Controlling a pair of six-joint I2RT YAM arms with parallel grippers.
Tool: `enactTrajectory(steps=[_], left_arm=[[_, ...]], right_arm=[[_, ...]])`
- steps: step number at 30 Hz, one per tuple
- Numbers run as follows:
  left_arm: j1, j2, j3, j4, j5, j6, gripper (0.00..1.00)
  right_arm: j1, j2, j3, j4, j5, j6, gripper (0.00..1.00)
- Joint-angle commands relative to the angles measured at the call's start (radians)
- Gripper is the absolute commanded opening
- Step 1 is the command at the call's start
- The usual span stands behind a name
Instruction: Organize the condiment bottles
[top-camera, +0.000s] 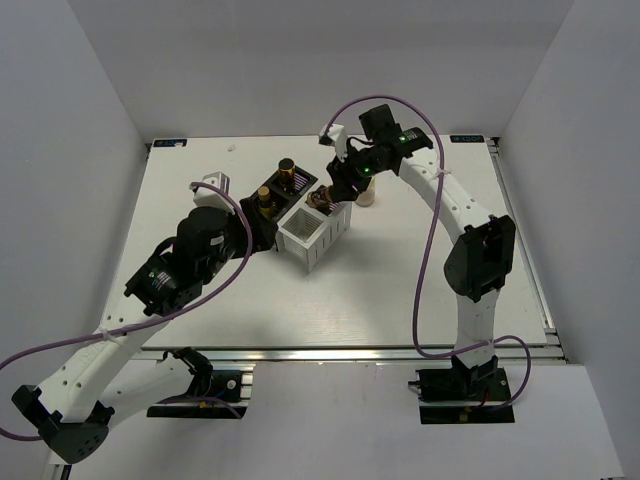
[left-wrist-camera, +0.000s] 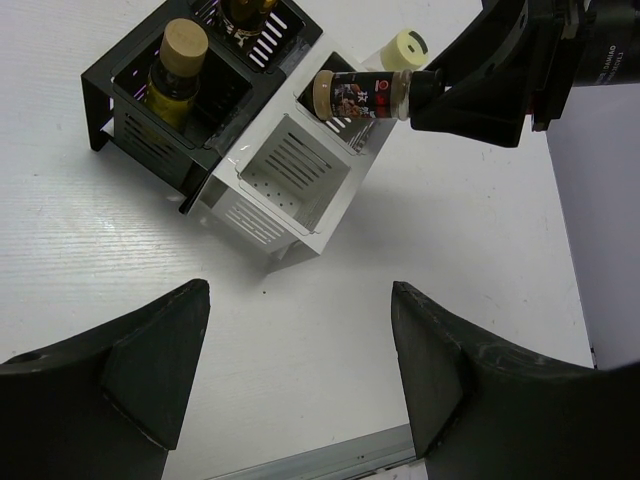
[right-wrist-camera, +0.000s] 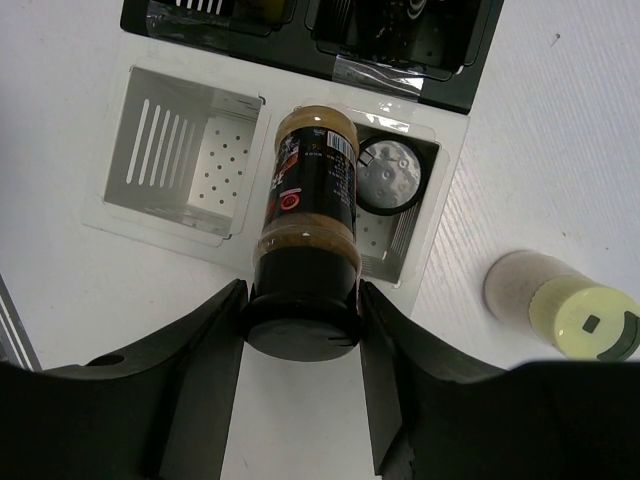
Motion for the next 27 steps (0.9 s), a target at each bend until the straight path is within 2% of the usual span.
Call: enactTrajectory(steps=[1, 12, 27], left_arm=[[-0.006, -0.022, -0.012, -0.005, -0.012, -0.005, 0.83], [-0.006, -0.036, -0.029, 0.004, -0.009, -0.010, 0.83], [-0.006, -0.053, -0.033, -0.003, -0.014, -0.014, 0.83]], right_arm=[[-0.004, -0.056, 0.044, 0.007, 0.028, -0.017, 0.00], [-0.004, -0.108, 0.065, -0.007, 0.014, -0.001, 0.00], [0.007, -0.078, 0.059, -0.059, -0.007, -0.058, 0.00]])
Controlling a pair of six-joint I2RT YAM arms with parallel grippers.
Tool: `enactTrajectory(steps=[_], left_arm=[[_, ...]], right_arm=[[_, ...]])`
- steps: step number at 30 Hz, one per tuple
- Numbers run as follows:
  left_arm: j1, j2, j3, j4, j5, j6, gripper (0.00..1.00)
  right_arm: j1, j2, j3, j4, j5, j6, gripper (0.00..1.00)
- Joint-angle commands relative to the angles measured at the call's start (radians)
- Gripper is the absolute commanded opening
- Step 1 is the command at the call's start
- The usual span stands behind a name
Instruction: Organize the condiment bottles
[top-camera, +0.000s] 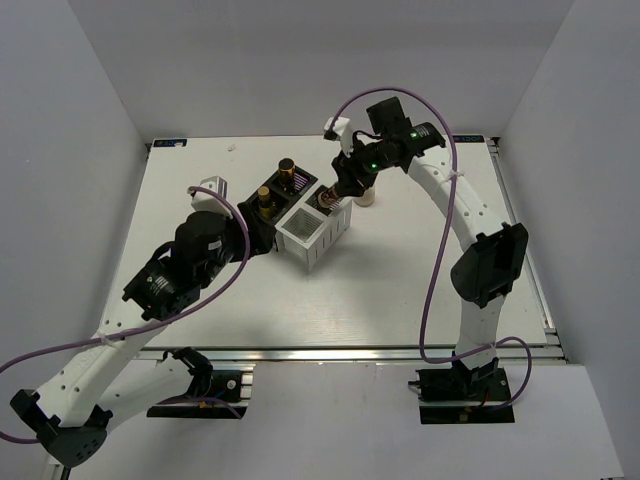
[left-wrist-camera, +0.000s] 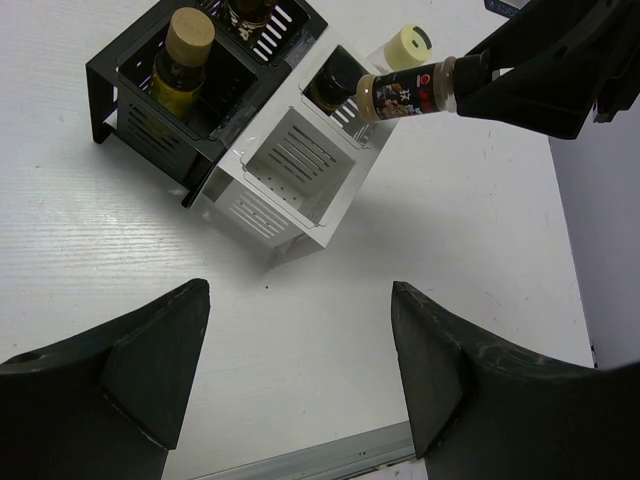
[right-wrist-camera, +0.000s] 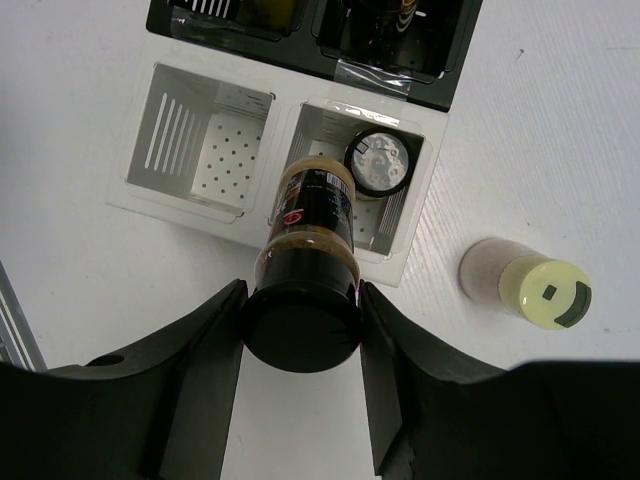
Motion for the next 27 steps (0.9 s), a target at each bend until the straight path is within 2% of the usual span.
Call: enactTrajectory(steps=[1, 27], left_arm=[[-0.006, -0.026, -0.005, -0.005, -0.013, -0.007, 0.83], [-0.006, -0.029, -0.010, 0.000, -0.010, -0.011, 0.83]], right_arm=[[0.007, -0.011, 0.034, -0.010, -0.025, -0.031, 0.00], [0.048, 0.013, 0.021, -0.021, 0.113, -0.069, 0.00]])
